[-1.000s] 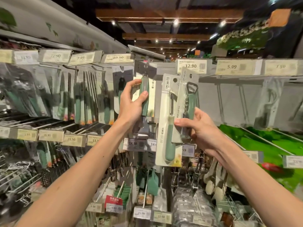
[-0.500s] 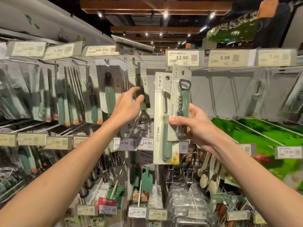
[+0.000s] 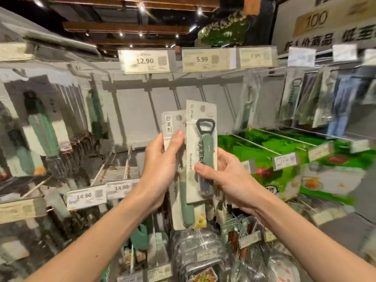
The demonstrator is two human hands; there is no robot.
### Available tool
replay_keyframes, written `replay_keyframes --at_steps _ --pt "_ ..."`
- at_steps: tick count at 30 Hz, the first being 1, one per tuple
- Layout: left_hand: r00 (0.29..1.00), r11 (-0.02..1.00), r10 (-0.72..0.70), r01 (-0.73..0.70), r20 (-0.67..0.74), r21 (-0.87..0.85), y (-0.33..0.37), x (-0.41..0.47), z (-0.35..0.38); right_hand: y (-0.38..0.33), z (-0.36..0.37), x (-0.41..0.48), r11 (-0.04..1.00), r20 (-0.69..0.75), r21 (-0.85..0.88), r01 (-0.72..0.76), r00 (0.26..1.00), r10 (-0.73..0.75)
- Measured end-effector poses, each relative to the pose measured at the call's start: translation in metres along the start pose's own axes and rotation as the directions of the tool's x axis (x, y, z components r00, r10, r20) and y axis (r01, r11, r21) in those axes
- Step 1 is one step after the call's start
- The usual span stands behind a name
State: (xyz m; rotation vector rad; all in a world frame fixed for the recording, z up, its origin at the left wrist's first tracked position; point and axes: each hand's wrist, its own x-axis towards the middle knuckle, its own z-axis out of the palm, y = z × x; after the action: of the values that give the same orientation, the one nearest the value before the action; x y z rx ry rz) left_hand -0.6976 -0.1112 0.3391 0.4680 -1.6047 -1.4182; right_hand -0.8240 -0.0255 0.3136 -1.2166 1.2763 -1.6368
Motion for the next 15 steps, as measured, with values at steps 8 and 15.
replay_keyframes --at_steps 8,15 --pt "0.998 1.000 0.006 -0.005 0.068 -0.007 -0.031 0.049 0.098 -0.010 -0.114 -0.042 0.988 -0.375 -0.150 -0.029 0.926 -0.030" --pt "0.965 0.968 0.169 -0.201 0.202 0.150 -0.026 0.076 0.207 -0.031 -0.218 -0.057 0.983 -0.527 -0.181 -0.034 0.847 -0.067"
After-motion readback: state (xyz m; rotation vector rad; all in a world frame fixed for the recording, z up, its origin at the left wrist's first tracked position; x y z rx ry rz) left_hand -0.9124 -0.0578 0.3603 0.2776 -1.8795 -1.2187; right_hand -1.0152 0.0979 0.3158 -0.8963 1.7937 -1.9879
